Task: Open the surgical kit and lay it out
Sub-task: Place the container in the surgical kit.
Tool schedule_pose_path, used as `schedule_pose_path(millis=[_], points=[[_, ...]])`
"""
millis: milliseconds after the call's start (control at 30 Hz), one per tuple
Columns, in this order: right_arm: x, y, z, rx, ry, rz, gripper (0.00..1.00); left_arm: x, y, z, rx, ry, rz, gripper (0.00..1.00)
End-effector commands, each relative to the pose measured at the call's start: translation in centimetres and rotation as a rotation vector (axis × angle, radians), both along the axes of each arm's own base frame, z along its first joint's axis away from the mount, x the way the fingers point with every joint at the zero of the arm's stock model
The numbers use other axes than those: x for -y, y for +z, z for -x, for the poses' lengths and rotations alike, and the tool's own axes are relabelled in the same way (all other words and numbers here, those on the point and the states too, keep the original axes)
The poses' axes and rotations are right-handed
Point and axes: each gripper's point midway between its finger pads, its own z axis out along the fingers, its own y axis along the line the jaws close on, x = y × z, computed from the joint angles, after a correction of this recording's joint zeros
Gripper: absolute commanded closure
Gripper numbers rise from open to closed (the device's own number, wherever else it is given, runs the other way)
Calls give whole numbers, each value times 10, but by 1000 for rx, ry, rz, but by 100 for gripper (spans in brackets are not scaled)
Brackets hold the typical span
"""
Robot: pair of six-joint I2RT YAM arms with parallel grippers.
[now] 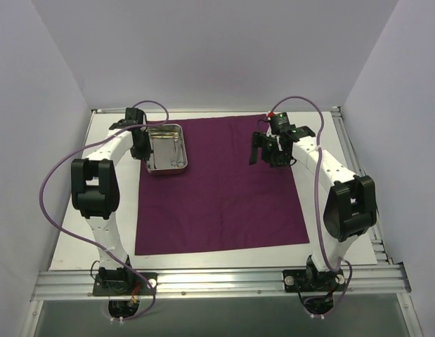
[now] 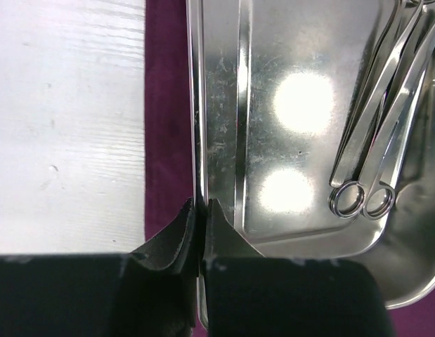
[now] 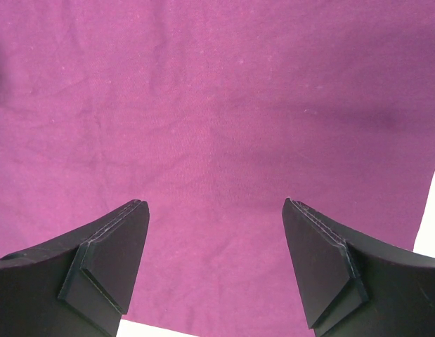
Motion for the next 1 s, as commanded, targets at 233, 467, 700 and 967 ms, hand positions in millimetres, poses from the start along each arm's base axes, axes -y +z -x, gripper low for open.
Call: schedule_pose_path(millis=[233, 467, 700, 967], points=[[-6, 1, 5, -10, 6, -4, 21, -28, -13, -11, -44, -69, -72, 98], [-12, -2, 7, -19, 10, -5, 21, -43, -4, -12, -27, -61, -128, 55], [-18, -3, 7, -25, 15, -2, 21, -36, 67, -23, 136, 21, -111, 34], [-25, -2, 4, -33, 12, -5, 21, 18, 90, -55, 229, -104, -4, 51]])
